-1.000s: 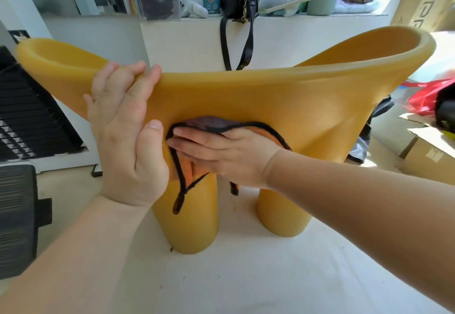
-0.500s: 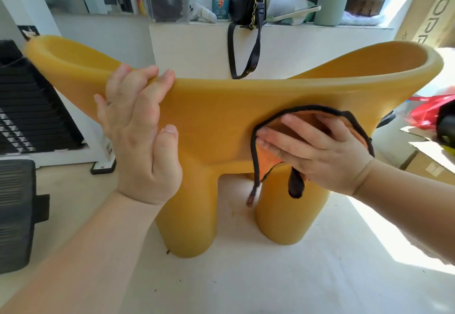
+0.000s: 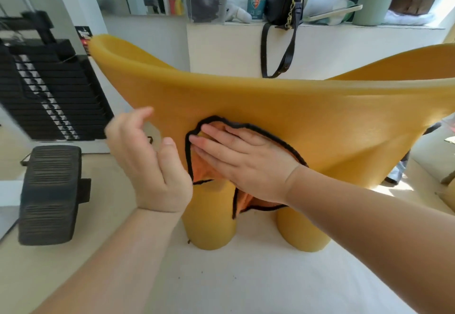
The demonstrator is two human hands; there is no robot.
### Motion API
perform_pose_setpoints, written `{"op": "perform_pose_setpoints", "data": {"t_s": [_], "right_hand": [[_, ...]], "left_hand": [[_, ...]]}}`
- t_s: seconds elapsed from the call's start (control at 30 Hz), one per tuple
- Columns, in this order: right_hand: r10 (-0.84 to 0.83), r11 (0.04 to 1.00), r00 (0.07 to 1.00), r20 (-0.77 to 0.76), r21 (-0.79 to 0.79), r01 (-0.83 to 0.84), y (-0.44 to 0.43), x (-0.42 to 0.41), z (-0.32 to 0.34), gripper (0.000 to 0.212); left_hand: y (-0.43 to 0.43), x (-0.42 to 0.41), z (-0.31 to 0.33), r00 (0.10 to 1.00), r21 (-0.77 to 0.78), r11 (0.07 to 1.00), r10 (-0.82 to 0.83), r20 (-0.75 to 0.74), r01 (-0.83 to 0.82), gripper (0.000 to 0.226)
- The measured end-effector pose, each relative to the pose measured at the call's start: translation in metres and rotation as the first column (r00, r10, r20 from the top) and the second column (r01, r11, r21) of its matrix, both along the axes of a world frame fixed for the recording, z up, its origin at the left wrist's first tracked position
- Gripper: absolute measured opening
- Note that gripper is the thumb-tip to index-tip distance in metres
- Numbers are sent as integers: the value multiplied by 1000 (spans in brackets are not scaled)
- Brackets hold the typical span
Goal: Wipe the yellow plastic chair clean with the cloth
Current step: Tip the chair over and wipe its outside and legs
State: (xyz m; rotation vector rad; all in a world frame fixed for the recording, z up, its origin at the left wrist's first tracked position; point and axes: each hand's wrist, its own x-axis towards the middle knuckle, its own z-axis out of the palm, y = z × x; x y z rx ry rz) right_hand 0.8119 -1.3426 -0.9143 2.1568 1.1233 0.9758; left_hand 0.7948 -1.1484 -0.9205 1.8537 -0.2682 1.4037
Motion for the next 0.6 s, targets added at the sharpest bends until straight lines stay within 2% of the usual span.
{"op": "perform_pose_setpoints", "data": {"t_s": [0.1,0.2,0.27,0.4,0.47,0.6], "right_hand": [[34,997,999,-24,66,-32,1,-6,11,61],[-75,997,997,29,27,74,-2,-14,25,78],[-88,996,996,34,25,87,-2,-20,29,80],[41,997,985,-170,66,-30,-7,-27,38,64],[41,999,971,-235,30,-35,-11,-29,43,64],[-11,999,970,-244,-48,-1,-17,-35,44,58]], "left_hand": [[-23,-30,-21,973,-183,975,-158,-171,126,35],[-57,-69,-35,890,-320,908,-362,-277,269,33],[-75,-85,-35,840,-385,864,-450,-304,324,39],[-87,-76,-25,715,-506,725,-646,-266,467,60],[-85,-61,-27,704,-541,729,-637,-313,419,57],[-94,-44,-29,686,-579,772,-571,-451,261,52]]}}
